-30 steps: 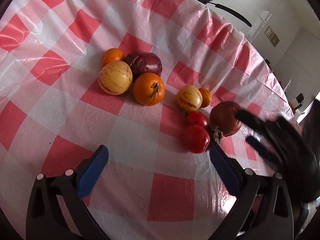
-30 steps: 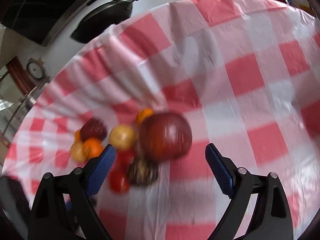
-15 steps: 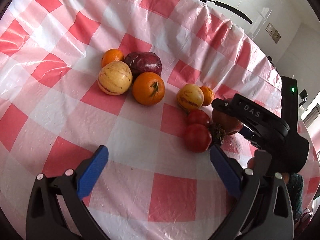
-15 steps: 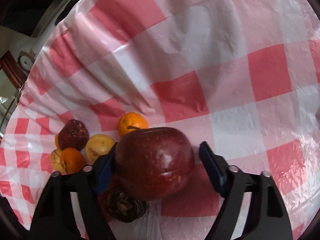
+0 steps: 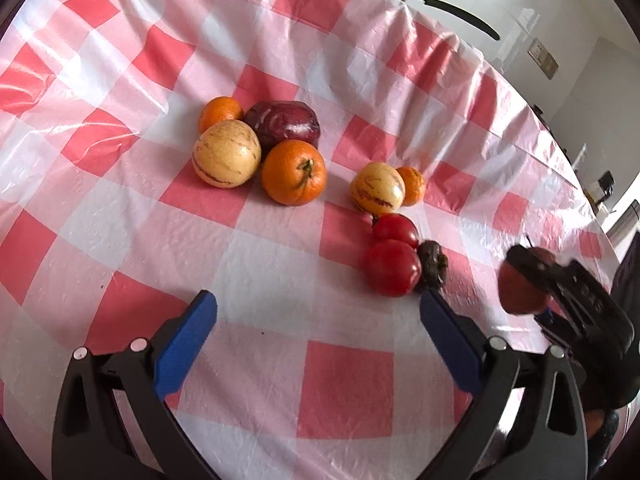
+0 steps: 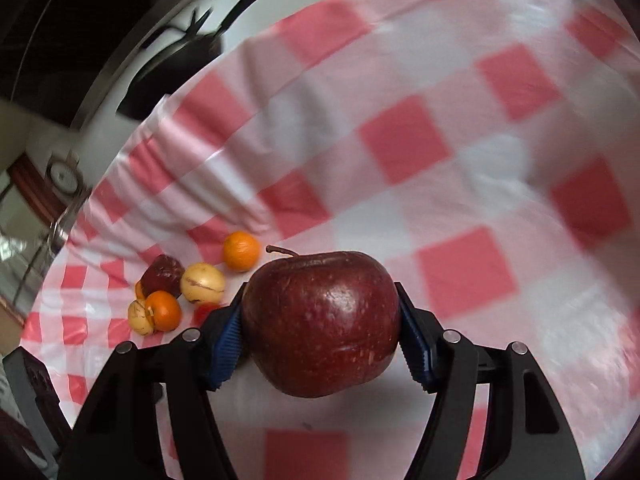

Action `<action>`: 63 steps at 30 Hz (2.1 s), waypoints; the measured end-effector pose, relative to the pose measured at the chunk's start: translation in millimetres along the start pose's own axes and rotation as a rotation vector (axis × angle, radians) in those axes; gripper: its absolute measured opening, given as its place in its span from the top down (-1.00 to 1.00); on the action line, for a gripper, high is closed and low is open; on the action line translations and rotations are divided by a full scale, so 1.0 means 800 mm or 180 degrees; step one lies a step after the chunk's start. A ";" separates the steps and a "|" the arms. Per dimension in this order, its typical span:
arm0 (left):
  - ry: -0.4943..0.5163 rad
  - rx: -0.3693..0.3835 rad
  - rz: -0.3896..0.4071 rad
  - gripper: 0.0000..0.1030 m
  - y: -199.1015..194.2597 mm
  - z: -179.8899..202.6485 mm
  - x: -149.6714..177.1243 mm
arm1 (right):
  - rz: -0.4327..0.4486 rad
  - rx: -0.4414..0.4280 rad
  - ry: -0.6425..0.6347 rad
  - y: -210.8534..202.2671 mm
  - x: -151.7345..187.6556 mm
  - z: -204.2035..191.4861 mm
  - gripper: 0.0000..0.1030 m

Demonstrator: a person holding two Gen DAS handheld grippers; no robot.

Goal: Organize fruits
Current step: 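Grasp the large red apple with the right tool while the left tool grasps a red tomato, then carry the apple and tomato to the white box while opening both tools to drop them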

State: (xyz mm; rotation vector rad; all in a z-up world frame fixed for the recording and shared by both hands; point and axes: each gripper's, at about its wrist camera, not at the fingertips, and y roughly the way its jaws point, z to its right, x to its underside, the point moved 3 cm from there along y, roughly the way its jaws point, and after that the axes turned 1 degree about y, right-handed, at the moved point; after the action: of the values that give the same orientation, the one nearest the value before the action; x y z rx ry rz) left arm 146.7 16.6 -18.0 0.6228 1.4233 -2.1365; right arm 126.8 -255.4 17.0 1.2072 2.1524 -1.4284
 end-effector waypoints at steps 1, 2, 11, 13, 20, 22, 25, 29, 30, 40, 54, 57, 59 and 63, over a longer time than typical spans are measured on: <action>0.0026 0.0002 0.0001 -0.97 -0.001 0.002 0.000 | 0.0027 0.0011 0.0050 -0.004 0.004 0.008 -0.29; 0.0059 -0.0003 0.0019 -0.97 -0.003 0.004 0.001 | 0.0018 -0.0031 0.0166 -0.006 0.006 0.015 -0.29; 0.0910 -0.0348 0.0010 -0.84 0.002 0.049 0.005 | -0.0004 -0.0199 0.0207 0.000 0.000 0.015 -0.29; 0.1113 -0.0359 -0.0085 -0.71 0.012 0.066 0.009 | -0.0017 -0.0188 0.0167 0.002 0.000 0.012 -0.29; 0.1270 -0.0416 -0.0291 0.00 0.053 0.089 -0.007 | -0.0028 -0.0195 0.0206 0.002 0.001 0.015 -0.29; 0.1388 -0.0413 -0.0315 0.00 0.058 0.094 -0.006 | -0.0035 -0.0191 0.0223 0.003 0.001 0.015 -0.29; 0.1493 -0.0356 -0.0324 0.22 0.061 0.101 -0.004 | -0.0044 -0.0178 0.0199 0.003 0.001 0.014 -0.29; 0.1502 -0.0318 -0.0328 0.21 0.062 0.102 -0.004 | -0.0046 -0.0160 0.0126 0.004 0.002 0.010 -0.29; 0.1489 -0.0302 -0.0331 0.19 0.062 0.102 -0.005 | -0.0046 -0.0158 0.0110 0.004 0.002 0.009 -0.29; 0.1478 -0.0302 -0.0325 0.24 0.063 0.106 -0.013 | -0.0041 -0.0148 0.0080 0.003 0.003 0.009 -0.29; 0.0619 -0.0350 0.0305 0.25 -0.058 0.039 0.025 | 0.0007 -0.0124 0.0130 0.002 0.001 0.013 -0.29; 0.0361 -0.0237 0.0389 0.25 -0.079 0.020 0.049 | 0.0026 -0.0119 0.0126 0.000 0.001 0.013 -0.29; 0.0208 -0.0155 0.0407 0.25 -0.088 0.009 0.055 | 0.0050 -0.0121 0.0121 -0.001 0.001 0.013 -0.29; 0.0236 -0.0142 0.0600 0.25 -0.104 0.013 0.054 | 0.0112 -0.0087 0.0080 -0.006 0.002 0.011 -0.29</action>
State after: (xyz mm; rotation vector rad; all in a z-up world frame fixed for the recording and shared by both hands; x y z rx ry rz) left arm 60.1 28.4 17.2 0.7939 1.3880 -1.9487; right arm 120.5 -262.9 14.8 1.2535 2.1492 -1.3722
